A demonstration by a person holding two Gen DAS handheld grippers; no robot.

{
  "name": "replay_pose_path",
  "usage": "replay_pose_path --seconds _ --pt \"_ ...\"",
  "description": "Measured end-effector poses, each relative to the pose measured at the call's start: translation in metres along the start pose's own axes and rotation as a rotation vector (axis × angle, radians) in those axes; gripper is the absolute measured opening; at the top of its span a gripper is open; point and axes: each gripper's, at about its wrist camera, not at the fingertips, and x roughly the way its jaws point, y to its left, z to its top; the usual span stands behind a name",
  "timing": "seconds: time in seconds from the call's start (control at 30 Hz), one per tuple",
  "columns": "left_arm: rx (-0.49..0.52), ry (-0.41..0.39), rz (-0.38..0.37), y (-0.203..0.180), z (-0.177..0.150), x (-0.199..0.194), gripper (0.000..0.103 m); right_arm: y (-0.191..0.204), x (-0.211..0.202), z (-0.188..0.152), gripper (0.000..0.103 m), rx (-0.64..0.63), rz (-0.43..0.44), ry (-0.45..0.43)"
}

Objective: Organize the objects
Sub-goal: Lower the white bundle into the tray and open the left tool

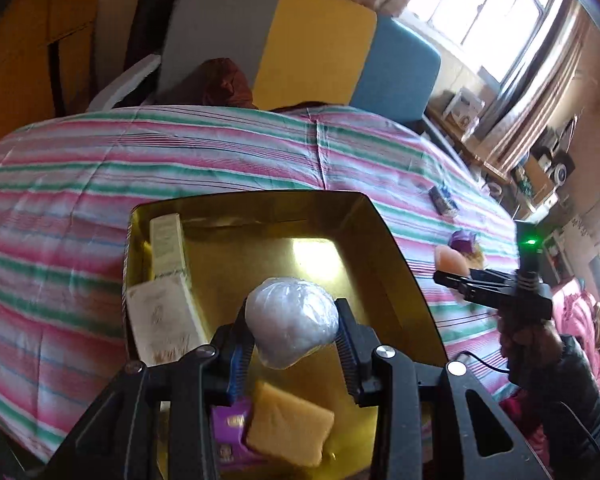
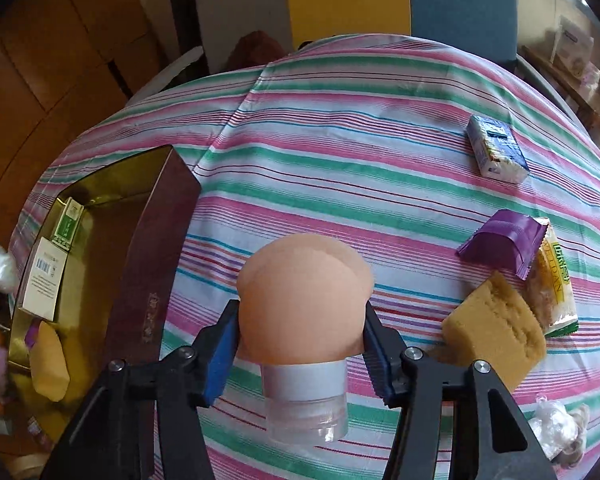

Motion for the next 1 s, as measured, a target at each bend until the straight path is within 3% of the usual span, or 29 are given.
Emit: replay_pose_path --seconds 0.3,0.5,0.57,0.73,1.0 --pt "0.015 0.128 0.177 0.019 0.046 0.09 0.04 0.003 -0.008 0.005 0.057 0.004 0.046 -0.051" --pt "0.002 0.167 0.238 0.028 0.054 0.116 0.053 0.006 -0.004 0.006 0.057 -0.008 0.042 -0.036" --pt "-0.005 0.16 0.235 0.028 0.054 0.114 0.058 0.006 -0.002 0.005 0.057 -0.011 0.036 -0.026" --pt "0.011 0.113 0.26 0.027 0.049 0.093 0.058 0.004 0.003 0.004 0.057 -0.008 0.016 -0.007" --pt "0.042 -0.078 0.304 0.007 0.012 0.013 0.058 0.004 0.01 0.002 0.057 -0.018 -0.012 0.018"
